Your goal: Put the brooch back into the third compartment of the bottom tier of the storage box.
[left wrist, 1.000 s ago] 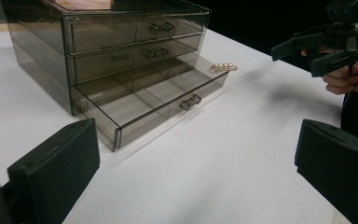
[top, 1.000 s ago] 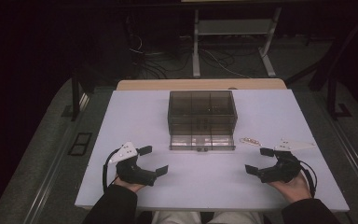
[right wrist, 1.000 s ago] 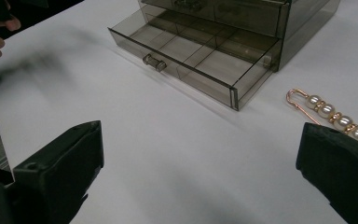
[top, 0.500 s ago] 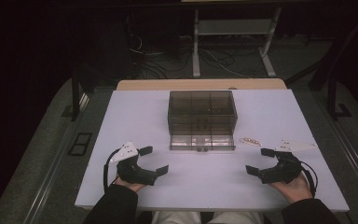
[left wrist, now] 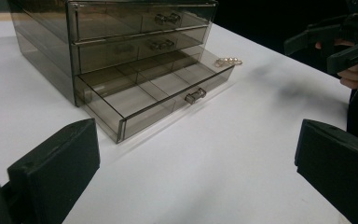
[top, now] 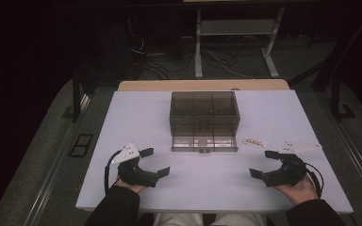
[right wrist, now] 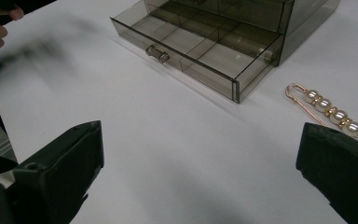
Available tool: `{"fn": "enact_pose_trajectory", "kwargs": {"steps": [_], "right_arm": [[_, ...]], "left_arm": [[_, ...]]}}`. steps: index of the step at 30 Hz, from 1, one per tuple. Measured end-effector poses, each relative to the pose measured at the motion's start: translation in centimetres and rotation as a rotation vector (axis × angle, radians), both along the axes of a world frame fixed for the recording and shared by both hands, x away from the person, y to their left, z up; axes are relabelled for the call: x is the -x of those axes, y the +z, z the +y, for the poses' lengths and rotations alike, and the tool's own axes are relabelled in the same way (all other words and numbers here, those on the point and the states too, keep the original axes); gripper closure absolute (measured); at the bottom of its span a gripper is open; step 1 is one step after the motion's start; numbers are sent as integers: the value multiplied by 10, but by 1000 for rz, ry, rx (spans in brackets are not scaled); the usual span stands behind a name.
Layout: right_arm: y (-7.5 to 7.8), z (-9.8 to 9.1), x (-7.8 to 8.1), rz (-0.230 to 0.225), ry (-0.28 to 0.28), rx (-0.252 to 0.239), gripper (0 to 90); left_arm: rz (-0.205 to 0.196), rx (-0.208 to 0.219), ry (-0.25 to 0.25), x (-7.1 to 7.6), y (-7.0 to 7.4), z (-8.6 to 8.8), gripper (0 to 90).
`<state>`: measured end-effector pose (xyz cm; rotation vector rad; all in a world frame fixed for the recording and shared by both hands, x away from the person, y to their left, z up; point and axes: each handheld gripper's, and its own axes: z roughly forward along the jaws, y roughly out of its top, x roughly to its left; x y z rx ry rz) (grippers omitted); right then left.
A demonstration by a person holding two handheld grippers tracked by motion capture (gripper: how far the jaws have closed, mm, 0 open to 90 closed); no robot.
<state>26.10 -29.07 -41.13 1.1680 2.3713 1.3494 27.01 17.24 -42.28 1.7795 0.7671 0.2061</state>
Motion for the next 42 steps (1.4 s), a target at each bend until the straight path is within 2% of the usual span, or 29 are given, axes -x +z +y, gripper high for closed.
{"fn": "enact_pose_trajectory", "kwargs": {"steps": [20, 25, 42], "right_arm": [[14, -6, -11, 19, 19, 40, 3], [17, -7, -17, 22, 30, 64, 3], [26, -11, -35, 51, 39, 93, 3]], "left_arm": [[3, 1, 6, 0, 0, 0, 0], [3, 2, 6, 0, 0, 0, 0], [4, 6, 16, 0, 0, 1, 0]]}}
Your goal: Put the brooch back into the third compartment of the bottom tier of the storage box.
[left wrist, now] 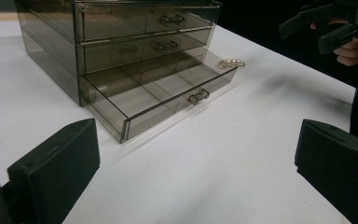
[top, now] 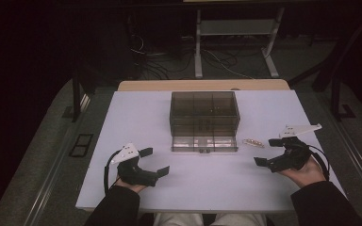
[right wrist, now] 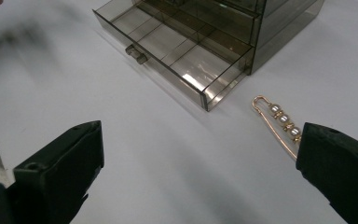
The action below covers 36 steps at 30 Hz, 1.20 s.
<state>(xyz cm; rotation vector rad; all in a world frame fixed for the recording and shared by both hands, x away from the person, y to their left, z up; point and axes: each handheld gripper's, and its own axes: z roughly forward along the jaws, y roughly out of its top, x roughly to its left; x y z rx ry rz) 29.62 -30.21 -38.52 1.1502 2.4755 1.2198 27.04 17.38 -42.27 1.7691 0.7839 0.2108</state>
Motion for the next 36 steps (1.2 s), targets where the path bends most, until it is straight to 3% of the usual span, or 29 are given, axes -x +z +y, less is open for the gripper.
{"fn": "enact_pose_trajectory", "kwargs": {"steps": [36], "right_arm": [[9, -6, -51, 41, 24, 94, 3]], "left_arm": [[6, 13, -1, -1, 0, 1, 0]]}}
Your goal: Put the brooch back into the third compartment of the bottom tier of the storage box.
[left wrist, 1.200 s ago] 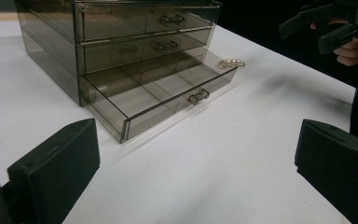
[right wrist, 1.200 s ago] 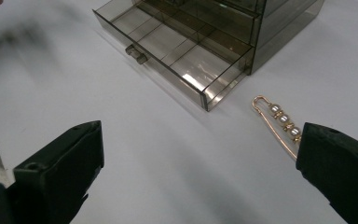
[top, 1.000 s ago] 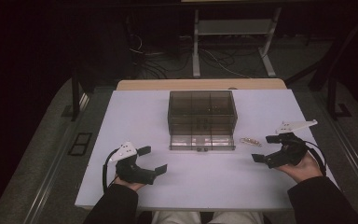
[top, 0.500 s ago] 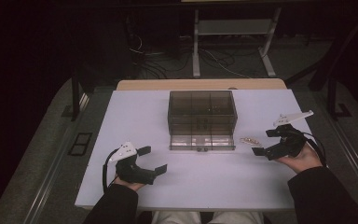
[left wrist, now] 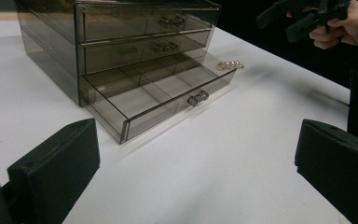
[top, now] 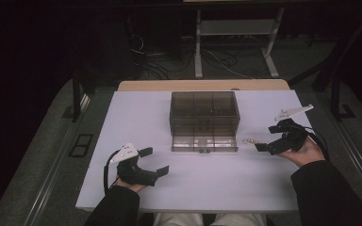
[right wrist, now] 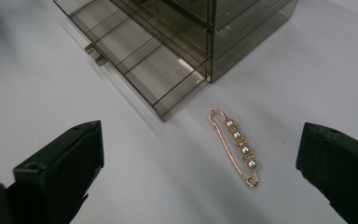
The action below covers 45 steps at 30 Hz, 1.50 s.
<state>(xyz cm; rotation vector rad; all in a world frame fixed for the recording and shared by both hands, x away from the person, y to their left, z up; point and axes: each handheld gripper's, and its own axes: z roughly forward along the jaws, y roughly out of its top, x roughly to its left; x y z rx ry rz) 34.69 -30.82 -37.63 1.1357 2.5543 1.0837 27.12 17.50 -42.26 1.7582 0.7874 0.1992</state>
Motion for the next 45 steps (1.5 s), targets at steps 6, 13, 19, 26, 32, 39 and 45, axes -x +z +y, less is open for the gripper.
{"fn": "enact_pose_trajectory", "kwargs": {"steps": [6, 13, 19, 26, 32, 39, 45], "right_arm": [[-1, -2, -8, 4, -6, 6, 3], [-7, -6, -18, 14, -11, 3, 3], [-12, -9, -25, 23, -11, 1, 3], [-20, -11, -32, 34, -10, 14, 3], [-28, -11, -38, 51, -6, 31, 3], [-38, -6, -44, 76, 11, 51, 3], [-43, -2, -48, 80, 21, 52, 3]], "left_arm": [[1, 1, -1, 0, 0, 0, 0], [0, 0, -3, 0, 0, 0, 0], [0, 0, -3, 0, 0, 0, 0], [1, 0, -12, 0, 0, -1, 0], [0, -1, -11, 0, 0, 0, 0], [-1, 0, -13, -1, 1, -1, 0], [0, 1, -12, -1, 1, 0, 0]]}}
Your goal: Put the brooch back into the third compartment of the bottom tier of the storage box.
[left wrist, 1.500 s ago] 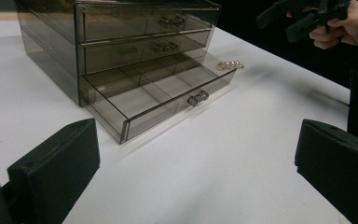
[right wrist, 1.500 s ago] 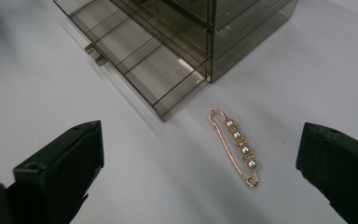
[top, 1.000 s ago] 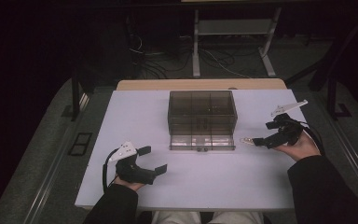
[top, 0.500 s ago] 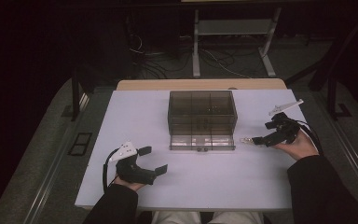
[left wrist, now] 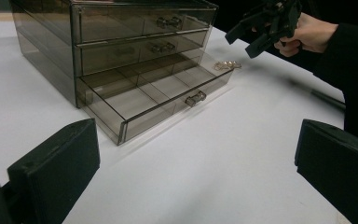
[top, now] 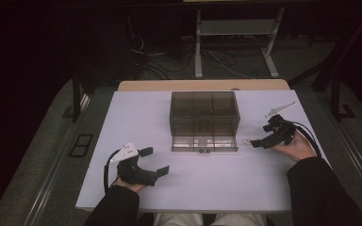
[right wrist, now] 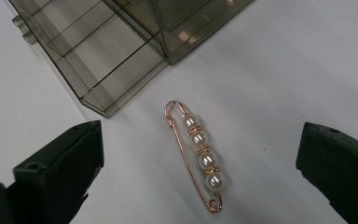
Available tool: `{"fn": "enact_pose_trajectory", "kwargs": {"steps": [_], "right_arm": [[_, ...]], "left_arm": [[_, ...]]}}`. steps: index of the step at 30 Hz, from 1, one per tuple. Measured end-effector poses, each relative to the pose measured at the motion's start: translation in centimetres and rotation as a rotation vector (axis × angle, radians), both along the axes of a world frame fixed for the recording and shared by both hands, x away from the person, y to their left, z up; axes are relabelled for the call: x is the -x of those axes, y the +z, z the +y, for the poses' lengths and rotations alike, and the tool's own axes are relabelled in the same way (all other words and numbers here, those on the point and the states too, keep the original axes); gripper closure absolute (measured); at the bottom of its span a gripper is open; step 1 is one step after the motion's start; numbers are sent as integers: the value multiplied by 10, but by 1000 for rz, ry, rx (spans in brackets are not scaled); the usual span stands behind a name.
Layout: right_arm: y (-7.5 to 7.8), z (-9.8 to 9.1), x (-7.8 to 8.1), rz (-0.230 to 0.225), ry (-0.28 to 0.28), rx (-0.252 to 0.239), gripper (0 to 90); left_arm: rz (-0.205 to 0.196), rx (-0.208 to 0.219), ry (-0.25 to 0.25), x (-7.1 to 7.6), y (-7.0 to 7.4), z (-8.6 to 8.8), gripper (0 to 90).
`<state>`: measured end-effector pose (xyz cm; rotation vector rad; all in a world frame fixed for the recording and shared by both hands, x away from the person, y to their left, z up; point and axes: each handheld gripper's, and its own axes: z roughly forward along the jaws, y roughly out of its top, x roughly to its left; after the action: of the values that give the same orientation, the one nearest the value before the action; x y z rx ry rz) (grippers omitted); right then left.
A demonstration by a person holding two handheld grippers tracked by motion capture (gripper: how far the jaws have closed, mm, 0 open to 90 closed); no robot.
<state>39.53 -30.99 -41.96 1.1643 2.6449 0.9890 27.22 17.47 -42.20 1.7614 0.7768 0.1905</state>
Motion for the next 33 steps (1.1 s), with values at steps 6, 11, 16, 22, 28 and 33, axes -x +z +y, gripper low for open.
{"fn": "enact_pose_trajectory", "kwargs": {"steps": [6, 11, 16, 22, 28, 33], "right_arm": [[-7, 6, -3, 16, 15, 18, 3], [-11, 9, -3, 20, 33, 45, 3], [-12, 10, -3, 13, 51, 51, 74], [-12, 11, -3, 13, 73, 58, 160], [-14, 12, -3, 3, 94, 76, 238], [-14, 12, -2, -5, 108, 77, 339]], "left_arm": [[-1, -3, -3, 0, 0, 0, 0], [-2, 2, 3, -1, 0, 1, 0], [-4, -2, -3, 0, 0, 0, 0], [-5, -1, -1, -1, 0, 0, 0], [-5, -4, -4, -1, 0, 0, 0], [-7, -3, -5, -1, 0, 0, 0]]}}
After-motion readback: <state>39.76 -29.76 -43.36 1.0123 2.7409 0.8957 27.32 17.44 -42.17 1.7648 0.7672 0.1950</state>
